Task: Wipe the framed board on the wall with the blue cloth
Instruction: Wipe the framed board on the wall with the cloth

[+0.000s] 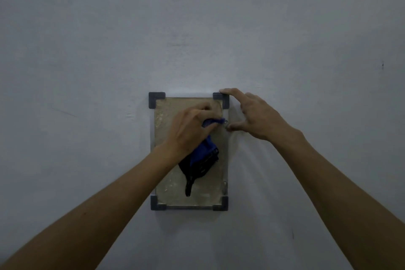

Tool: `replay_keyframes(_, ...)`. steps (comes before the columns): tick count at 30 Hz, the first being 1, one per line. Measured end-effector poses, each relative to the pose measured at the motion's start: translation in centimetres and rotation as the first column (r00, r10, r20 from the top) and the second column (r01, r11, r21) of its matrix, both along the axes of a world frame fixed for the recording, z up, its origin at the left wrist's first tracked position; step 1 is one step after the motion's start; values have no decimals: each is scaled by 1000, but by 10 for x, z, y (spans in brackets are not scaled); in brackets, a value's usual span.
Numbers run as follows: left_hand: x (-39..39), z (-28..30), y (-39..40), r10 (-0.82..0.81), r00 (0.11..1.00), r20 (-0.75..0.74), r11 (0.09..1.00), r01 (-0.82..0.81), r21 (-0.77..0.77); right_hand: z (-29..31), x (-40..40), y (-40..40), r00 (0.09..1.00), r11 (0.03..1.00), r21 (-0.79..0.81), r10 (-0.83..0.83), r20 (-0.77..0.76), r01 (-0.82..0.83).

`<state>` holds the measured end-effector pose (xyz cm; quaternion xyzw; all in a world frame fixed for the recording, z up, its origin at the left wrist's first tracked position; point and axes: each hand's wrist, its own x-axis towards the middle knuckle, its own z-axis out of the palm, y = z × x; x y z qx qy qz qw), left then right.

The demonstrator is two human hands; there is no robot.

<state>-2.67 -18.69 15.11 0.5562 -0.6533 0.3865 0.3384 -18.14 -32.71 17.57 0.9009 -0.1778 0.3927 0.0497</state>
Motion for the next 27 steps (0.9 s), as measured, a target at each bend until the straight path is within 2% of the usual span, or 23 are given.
replay_keyframes(4, 3, -34, 5, -32, 994, 109, 977, 8, 214, 0, -1, 1, 1000, 1000, -7, 11, -6, -11)
replay_keyframes(7, 2, -42, 6, -8, 985, 172, 974, -31, 225, -1, -3, 3, 1000, 1000, -1, 19, 0, -19)
replay_keyframes(9, -1, -42, 3, 36, 994, 108, 990, -50, 129, -2, -2, 4, 1000, 1000, -2, 16, 0, -16)
replay_keyframes(12, -6, -41, -5, 45, 988, -147, 998, -51, -41, -3, -2, 5, 1000, 1000, -2, 20, -5, -20)
replay_keyframes(14, -11, -46, -8, 19, 975, -220, 997, -36, -75, -4, -1, 5, 1000, 1000, -2, 18, -5, -18)
replay_keyframes(16, -13, -58, -6, 0, 986, -165, 1000, -1, -5, -4, 0, 5, 1000, 1000, -3, 18, -3, -18)
replay_keyframes(18, -14, -70, -2, 15, 999, -40, 995, -11, 102, -4, 0, 5, 1000, 1000, 3, 21, 0, -21)
replay_keyframes(20, -13, -76, 2, 56, 998, 30, 993, -59, 107, -4, 0, 5, 1000, 1000, 10, 20, 5, -20)
replay_keyframes(22, -13, -76, 1, 91, 995, -48, 996, -90, 11, -4, -1, 6, 1000, 1000, 15, 16, 6, -16)
replay_keyframes(24, -14, -75, -2, 105, 965, -239, 986, -132, -102, -5, -1, 8, 1000, 1000, 21, 17, 8, -17)
replay_keyframes(27, -28, -82, -12, 33, 855, -517, 966, -160, -202, -6, -2, 10, 1000, 999, 25, 22, 14, -23)
